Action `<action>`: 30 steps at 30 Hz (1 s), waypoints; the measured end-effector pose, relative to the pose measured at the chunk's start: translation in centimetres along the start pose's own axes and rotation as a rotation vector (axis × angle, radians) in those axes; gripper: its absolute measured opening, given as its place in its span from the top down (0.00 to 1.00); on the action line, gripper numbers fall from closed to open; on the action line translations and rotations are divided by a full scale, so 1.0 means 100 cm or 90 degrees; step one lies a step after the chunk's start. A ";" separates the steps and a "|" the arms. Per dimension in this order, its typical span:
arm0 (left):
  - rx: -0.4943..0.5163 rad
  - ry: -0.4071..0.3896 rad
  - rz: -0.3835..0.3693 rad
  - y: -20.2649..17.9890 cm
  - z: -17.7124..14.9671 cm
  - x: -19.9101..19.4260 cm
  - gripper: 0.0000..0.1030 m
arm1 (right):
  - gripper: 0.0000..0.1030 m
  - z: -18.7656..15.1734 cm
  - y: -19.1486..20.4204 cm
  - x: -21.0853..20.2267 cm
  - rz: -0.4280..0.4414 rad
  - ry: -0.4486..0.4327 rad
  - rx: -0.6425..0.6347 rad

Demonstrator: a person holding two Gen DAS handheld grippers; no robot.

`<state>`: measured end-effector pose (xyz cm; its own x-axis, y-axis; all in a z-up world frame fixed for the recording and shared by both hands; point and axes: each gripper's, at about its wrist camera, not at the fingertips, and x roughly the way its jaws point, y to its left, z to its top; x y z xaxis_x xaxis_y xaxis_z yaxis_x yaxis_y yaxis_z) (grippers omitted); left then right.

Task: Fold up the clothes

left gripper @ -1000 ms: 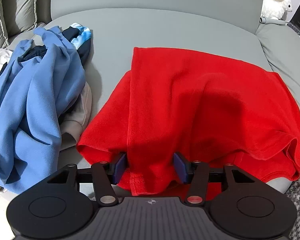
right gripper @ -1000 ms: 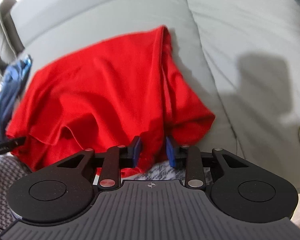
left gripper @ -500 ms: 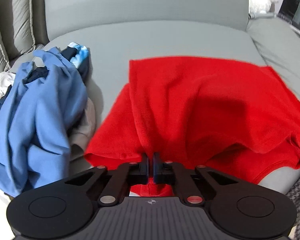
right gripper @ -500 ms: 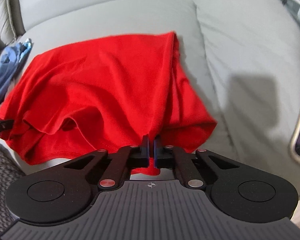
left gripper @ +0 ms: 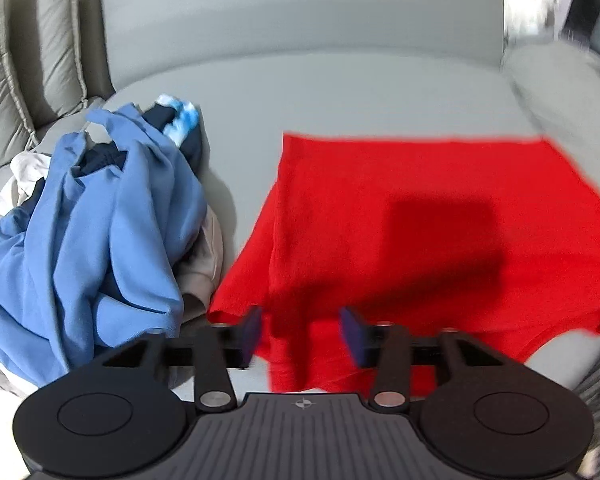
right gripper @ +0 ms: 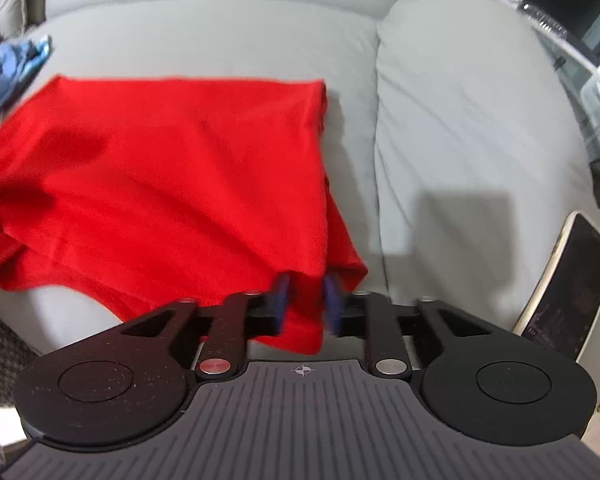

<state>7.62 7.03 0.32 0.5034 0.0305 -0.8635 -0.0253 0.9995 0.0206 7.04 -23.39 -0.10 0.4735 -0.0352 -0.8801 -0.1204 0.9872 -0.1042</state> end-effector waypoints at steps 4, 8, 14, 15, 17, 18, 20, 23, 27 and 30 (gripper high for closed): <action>0.002 -0.004 -0.065 -0.015 -0.011 -0.011 0.56 | 0.60 -0.002 0.002 -0.023 0.051 -0.047 0.017; 0.084 -0.022 -0.096 -0.052 -0.023 -0.012 0.56 | 0.61 -0.009 0.016 -0.025 0.148 -0.058 0.031; 0.274 -0.049 -0.114 -0.110 -0.030 -0.001 0.61 | 0.65 -0.020 0.057 -0.011 0.203 -0.038 -0.065; 0.295 -0.051 -0.109 -0.114 -0.030 0.002 0.61 | 0.65 -0.021 0.060 -0.010 0.203 -0.040 -0.073; 0.316 -0.050 -0.101 -0.116 -0.029 0.008 0.61 | 0.62 -0.019 0.066 -0.006 0.202 -0.042 -0.087; 0.315 -0.047 -0.103 -0.114 -0.029 0.009 0.61 | 0.61 -0.019 0.068 -0.004 0.202 -0.041 -0.090; 0.307 -0.037 -0.111 -0.107 -0.030 0.013 0.61 | 0.59 -0.019 0.071 -0.003 0.203 -0.044 -0.099; 0.274 -0.021 -0.120 -0.096 -0.029 0.020 0.60 | 0.58 -0.023 0.074 -0.004 0.204 -0.047 -0.115; 0.262 -0.019 -0.113 -0.092 -0.026 0.022 0.57 | 0.56 -0.023 0.077 0.004 0.205 -0.037 -0.124; 0.265 -0.013 -0.110 -0.090 -0.023 0.023 0.57 | 0.56 -0.021 0.079 0.009 0.192 -0.037 -0.127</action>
<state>7.01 -1.90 -3.04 0.4864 -0.1417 -0.8622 0.4086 0.9091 0.0811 4.66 -15.95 -2.71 0.4391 0.2673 -0.8577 -0.4277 0.9018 0.0620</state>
